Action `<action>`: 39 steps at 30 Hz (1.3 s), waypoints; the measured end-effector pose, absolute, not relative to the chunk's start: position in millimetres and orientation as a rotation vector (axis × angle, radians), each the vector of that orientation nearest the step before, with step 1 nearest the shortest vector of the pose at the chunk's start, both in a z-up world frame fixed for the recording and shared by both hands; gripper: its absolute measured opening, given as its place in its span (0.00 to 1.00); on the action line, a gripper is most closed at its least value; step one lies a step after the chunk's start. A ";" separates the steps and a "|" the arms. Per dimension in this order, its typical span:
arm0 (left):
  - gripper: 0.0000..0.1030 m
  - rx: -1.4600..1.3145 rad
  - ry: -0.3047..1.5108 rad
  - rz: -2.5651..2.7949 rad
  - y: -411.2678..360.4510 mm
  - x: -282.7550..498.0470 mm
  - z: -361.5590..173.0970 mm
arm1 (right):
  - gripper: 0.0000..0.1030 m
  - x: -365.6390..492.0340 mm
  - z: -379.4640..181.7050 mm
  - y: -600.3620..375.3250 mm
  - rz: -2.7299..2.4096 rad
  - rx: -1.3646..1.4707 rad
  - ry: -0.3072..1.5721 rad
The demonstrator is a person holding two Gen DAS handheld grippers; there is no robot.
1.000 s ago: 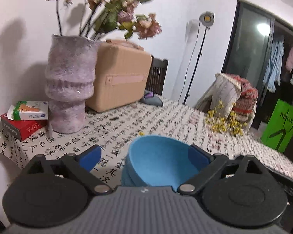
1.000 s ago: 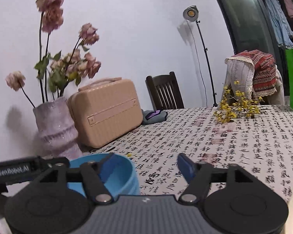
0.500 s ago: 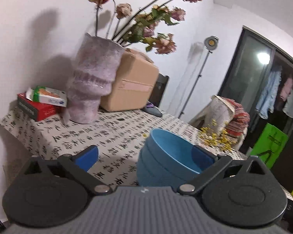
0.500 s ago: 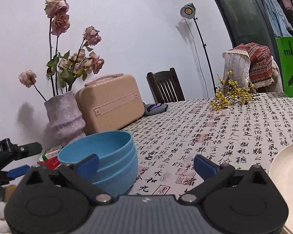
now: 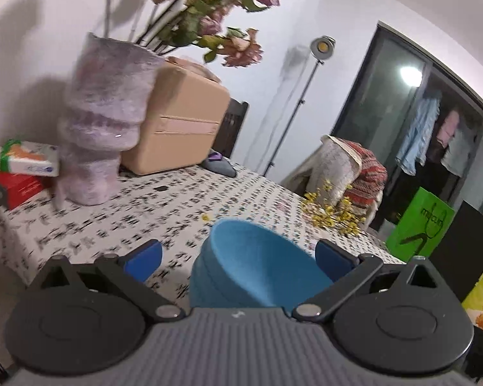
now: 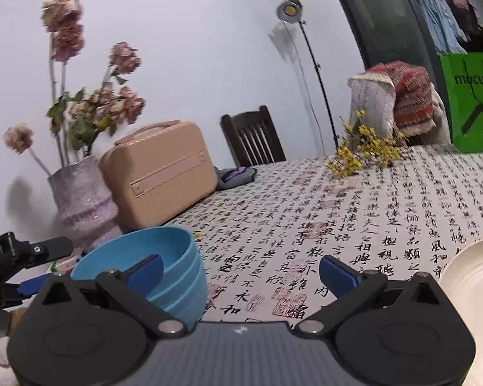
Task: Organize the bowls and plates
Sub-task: 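Reposition both open grippers around the rim of the bowl stack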
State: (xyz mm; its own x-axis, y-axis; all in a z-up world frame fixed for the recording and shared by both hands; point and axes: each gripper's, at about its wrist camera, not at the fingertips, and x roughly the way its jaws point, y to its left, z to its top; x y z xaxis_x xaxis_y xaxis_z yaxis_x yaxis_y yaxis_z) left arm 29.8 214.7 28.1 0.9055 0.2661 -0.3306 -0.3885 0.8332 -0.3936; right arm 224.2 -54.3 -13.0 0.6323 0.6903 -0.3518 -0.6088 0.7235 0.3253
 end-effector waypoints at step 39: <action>1.00 -0.552 0.446 0.125 269.6 72.8 44.2 | 1.00 209.2 14.1 -32.0 0.561 0.239 0.638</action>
State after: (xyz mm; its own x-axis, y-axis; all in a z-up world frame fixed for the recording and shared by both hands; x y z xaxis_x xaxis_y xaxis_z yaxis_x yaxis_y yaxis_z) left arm 72.8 269.6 44.2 0.8973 -0.0036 -0.4414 -0.2321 0.8468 -0.4786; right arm 209.2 -32.0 14.1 0.6622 0.5623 -0.4953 -0.4193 0.8259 0.3770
